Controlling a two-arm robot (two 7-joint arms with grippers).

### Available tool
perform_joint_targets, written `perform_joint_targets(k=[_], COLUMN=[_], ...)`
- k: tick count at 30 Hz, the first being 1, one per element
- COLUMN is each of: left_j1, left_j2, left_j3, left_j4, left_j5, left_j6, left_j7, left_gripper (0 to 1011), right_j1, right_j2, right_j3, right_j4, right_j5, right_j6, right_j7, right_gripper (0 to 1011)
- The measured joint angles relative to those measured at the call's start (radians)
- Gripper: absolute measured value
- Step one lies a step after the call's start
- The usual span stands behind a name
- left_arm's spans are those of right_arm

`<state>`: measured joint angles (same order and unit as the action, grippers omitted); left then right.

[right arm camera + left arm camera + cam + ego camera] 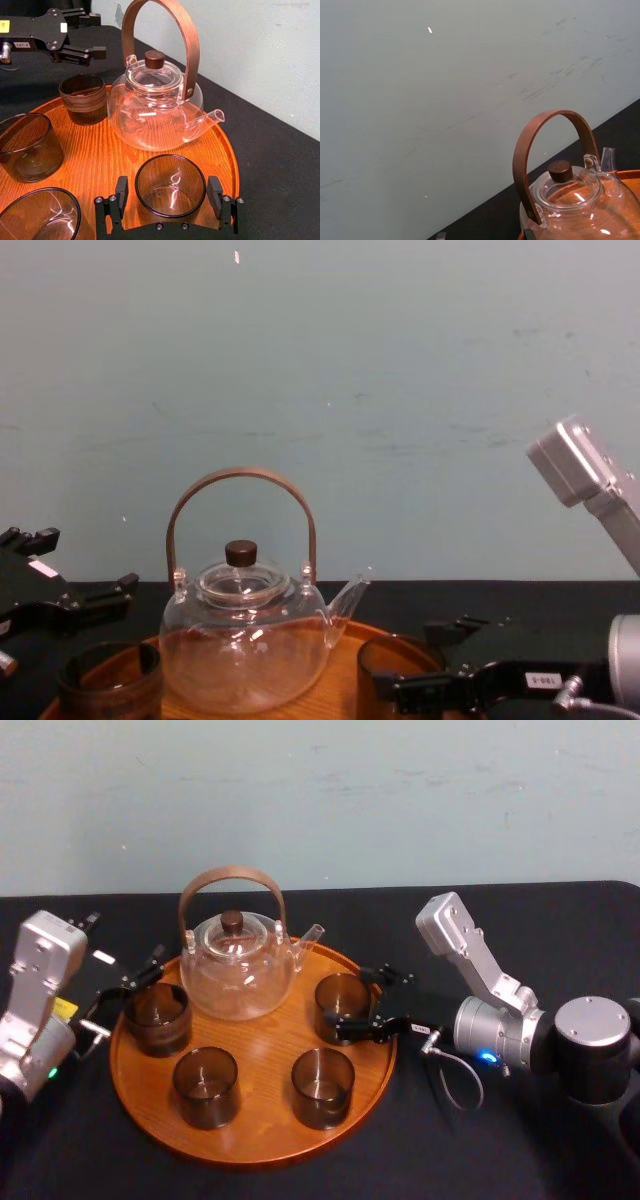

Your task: Pick up the glass from the table and place it on the tray.

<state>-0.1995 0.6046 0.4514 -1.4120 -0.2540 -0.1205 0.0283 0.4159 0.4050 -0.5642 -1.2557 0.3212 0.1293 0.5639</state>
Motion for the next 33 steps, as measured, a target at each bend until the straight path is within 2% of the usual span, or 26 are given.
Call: perform_joint_targets(k=[10,16,22,23,33], left_j1=[0.0,0.0,0.0,0.0,0.0], left_j2=[0.0,0.0,0.0,0.0,0.0], left_j3=[0.0,0.0,0.0,0.0,0.0], left_j4=[0.0,0.0,0.0,0.0,0.0], left_j5=[0.0,0.0,0.0,0.0,0.0], left_j6=[0.0,0.0,0.0,0.0,0.0], left_j7=[0.0,0.0,0.0,0.0,0.0], left_gripper=[1001,1001,1001,1001,1001], right_j1=[-0.001,-0.024,-0.072,-0.072,-0.174], right_j2=[0.002,0.031,0.09,0.09,0.198], right_j3=[0.001,0.019,0.044,0.044,0.111], right_j4=[-0.002,-0.043,-0.122,-0.122,-0.257], right_j5=[0.003,0.029,0.069,0.069,0.134], right_j6=[0.0,-0.004,-0.016,-0.016,-0.052], right_j7=[0.004,0.031,0.054,0.054,0.052], right_gripper=[1002,1002,1002,1002,1002])
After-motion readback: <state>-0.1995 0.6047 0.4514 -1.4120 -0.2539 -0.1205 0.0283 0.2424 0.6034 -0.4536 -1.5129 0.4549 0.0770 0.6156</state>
